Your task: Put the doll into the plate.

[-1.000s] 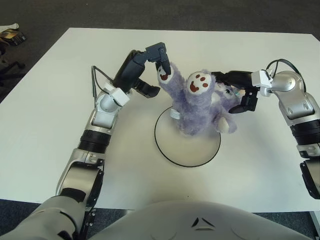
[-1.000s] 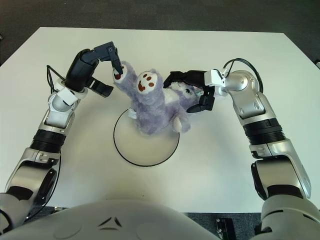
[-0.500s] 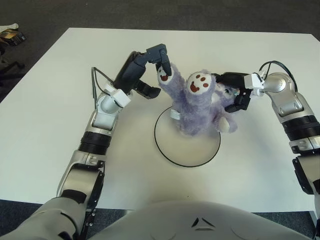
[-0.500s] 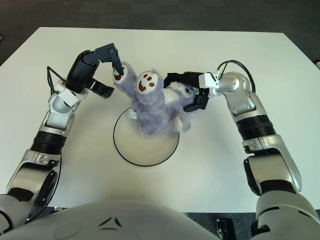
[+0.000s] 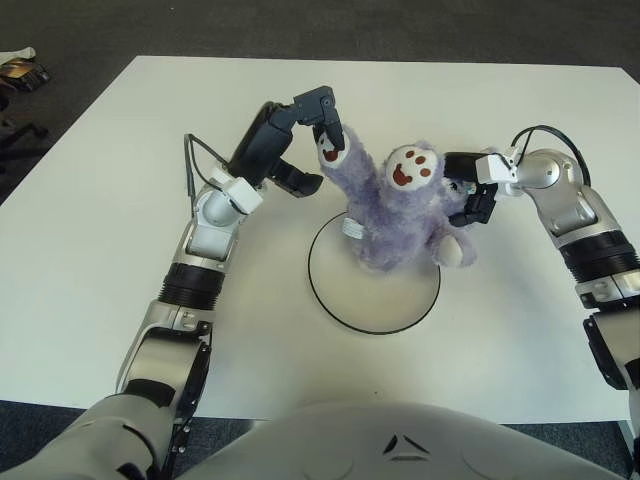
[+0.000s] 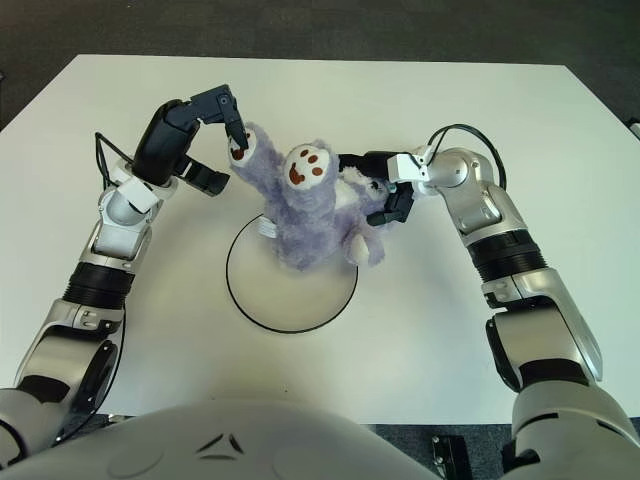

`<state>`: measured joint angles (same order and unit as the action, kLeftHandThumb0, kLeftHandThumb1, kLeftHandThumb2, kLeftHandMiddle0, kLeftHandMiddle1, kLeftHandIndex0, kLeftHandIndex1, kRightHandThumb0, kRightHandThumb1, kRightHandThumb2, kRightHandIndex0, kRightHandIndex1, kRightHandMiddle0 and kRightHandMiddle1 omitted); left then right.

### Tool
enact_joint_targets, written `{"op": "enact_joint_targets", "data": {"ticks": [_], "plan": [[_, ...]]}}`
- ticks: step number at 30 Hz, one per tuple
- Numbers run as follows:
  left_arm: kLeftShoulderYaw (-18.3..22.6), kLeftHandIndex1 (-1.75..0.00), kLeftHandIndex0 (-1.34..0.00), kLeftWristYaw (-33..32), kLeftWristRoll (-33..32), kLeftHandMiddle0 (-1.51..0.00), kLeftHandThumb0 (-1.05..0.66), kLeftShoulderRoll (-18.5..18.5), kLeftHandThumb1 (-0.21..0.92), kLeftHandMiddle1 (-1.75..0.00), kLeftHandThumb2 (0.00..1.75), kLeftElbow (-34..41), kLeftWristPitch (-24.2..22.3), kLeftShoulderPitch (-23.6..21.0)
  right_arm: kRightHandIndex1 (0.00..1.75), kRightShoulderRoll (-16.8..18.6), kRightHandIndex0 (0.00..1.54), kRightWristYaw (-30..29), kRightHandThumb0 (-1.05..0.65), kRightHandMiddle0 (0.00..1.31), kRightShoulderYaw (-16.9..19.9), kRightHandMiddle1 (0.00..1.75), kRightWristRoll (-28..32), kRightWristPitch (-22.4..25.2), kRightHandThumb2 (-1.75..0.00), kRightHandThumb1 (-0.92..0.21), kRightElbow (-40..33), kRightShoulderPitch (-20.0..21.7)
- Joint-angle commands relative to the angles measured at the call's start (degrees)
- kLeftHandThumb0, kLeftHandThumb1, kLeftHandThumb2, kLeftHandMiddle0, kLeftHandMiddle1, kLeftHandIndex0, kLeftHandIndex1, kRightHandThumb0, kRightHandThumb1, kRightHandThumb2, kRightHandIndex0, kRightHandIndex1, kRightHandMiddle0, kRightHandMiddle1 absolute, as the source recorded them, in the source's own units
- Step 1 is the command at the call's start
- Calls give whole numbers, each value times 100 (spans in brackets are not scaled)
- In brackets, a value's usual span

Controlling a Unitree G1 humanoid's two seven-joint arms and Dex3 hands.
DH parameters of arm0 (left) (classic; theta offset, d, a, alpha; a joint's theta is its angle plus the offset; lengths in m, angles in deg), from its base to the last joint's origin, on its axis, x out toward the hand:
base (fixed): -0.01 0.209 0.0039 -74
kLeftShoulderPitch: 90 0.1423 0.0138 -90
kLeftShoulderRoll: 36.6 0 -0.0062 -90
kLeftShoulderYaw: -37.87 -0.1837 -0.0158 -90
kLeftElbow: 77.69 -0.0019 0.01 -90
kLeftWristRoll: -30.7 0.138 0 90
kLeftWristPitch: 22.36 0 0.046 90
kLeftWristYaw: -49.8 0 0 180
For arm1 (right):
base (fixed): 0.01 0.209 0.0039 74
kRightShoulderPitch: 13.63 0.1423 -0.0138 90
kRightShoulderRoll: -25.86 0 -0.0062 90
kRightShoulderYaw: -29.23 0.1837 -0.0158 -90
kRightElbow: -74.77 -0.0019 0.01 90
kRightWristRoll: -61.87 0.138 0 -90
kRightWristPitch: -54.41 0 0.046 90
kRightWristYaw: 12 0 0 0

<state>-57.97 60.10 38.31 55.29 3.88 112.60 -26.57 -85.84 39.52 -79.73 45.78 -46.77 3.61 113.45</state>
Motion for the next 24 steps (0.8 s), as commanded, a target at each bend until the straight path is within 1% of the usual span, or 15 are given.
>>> {"op": "enact_joint_targets", "data": {"ticks": [1,3,6,10,12,13,14,16,17,18,20,23,24], "plan": [[65,-175,-68,-64,97,-95,0,1,-9,-165,175,52,-31,45,40,-150,0,80,-81,0,-249,74,-450,172,-90,-39,-164,-142],[67,-175,-68,-55,104,-95,0,1,-9,-165,175,59,-31,42,43,-190,0,57,-80,0,-298,76,-609,237,-90,-39,-252,-145],[54,-175,-68,6,53,-95,0,-10,-9,-165,175,68,-51,37,54,-246,0,16,-80,0,-377,83,-832,275,-90,-39,-338,-135],[44,-175,-68,53,9,-96,0,-29,-9,-164,174,78,-87,34,69,-293,0,-69,-79,0,-419,93,-1002,183,-90,-38,-371,-123],[45,-175,-68,64,3,-96,0,-34,-9,-164,174,87,-107,34,73,-307,0,-138,-79,0,-417,96,-1049,95,-91,-38,-362,-125],[56,-175,-68,43,40,-96,0,-34,-9,-164,174,92,-113,30,82,-322,0,-240,-75,0,-403,105,-1074,-32,-95,-34,-337,-132],[65,-175,-68,26,67,-96,0,-34,-9,-164,174,96,-118,28,89,-332,0,-314,-69,0,-392,112,-1091,-126,-100,-31,-316,-138],[82,-175,-68,-12,106,-96,0,-21,-9,-164,174,103,-126,27,109,-356,0,-497,-53,0,-350,135,-1107,-337,-115,-19,-263,-166],[89,-175,-68,-25,116,-96,0,-13,-9,-164,174,108,-146,29,117,-361,0,-590,-49,0,-322,143,-1115,-412,-119,-15,-246,-186],[95,-175,-68,-33,123,-96,0,-7,-9,-164,174,111,-160,30,122,-364,0,-656,-47,0,-303,148,-1122,-467,-121,-14,-230,-200],[114,-175,-68,-66,171,-96,0,6,-9,-165,175,130,-213,41,137,-385,0,-789,-42,1,-260,162,-1153,-535,-128,-9,-229,-235],[138,-175,-68,-113,250,-95,0,21,-9,-165,175,144,-266,42,147,-466,0,-830,-38,4,-194,169,-1153,-524,-132,-7,-357,-284],[148,-175,-68,-129,280,-95,0,27,-9,-166,175,146,-277,40,151,-494,1,-825,-37,8,-170,171,-1146,-499,-133,-7,-421,-303]]}}
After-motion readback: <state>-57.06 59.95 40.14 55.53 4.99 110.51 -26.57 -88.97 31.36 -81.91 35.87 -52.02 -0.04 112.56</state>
